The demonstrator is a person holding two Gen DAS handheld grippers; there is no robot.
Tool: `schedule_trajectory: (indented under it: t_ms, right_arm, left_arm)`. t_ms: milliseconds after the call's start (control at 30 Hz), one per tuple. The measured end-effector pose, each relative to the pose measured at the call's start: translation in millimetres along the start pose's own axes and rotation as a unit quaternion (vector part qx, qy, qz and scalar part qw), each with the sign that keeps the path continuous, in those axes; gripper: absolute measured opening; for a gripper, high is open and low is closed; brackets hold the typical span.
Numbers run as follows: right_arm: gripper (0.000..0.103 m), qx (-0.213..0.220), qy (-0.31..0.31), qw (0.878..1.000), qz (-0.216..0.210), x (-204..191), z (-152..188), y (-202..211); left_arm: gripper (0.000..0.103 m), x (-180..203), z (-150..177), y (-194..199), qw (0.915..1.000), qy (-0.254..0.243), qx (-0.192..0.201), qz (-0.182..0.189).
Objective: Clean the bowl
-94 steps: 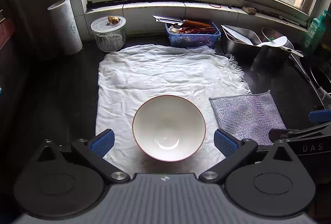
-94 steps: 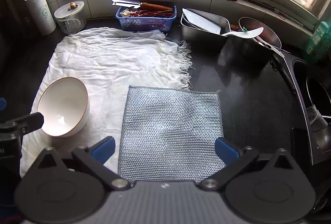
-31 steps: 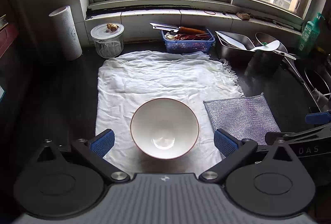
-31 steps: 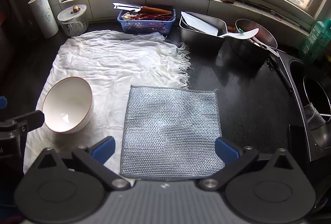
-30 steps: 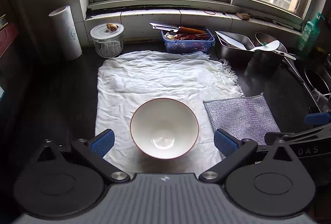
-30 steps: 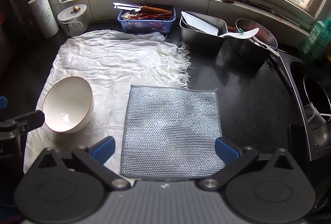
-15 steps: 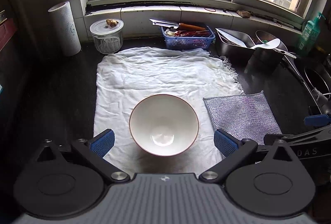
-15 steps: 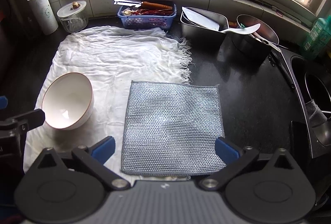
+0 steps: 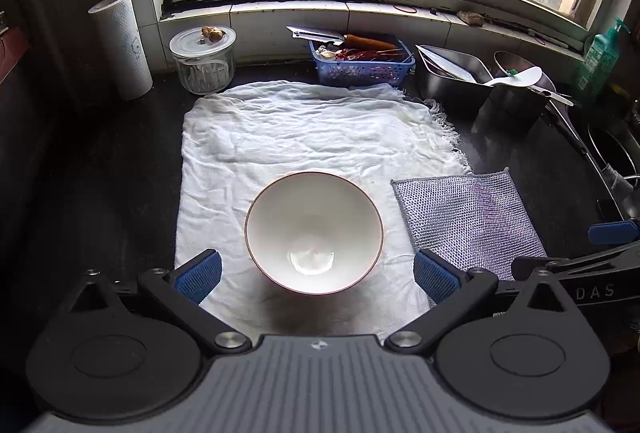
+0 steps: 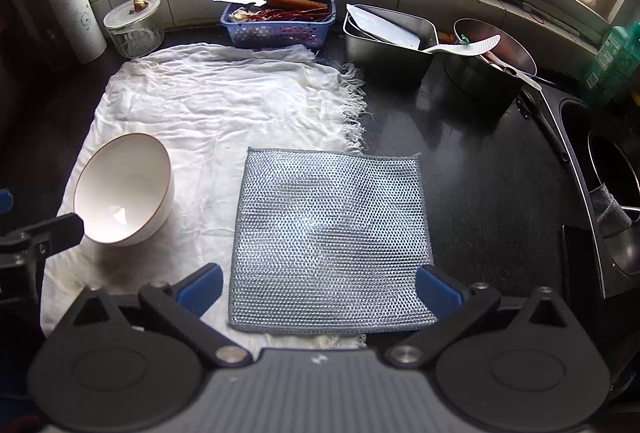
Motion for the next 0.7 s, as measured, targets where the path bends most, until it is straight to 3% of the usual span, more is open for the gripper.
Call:
schedule_trajectory:
  t_ms: [700]
  right_arm:
    - [0.103, -0.005, -0.001, 1.000, -0.004, 1.4, -2.7, -7.0]
  left_arm:
    - [0.103, -0.1, -2.3, -7.7, 0.9999, 0.003, -0.007, 0.014]
Point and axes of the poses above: each gripper's, at about its wrist camera, not at the fingertips, and y roughly against the way its jaws point, x to its right, z to its underside, the point moved 8 cm from there along -y, roughly the way its jaws point, and after that the axes turned 13 degrees about -x, right-handed, at the moved point
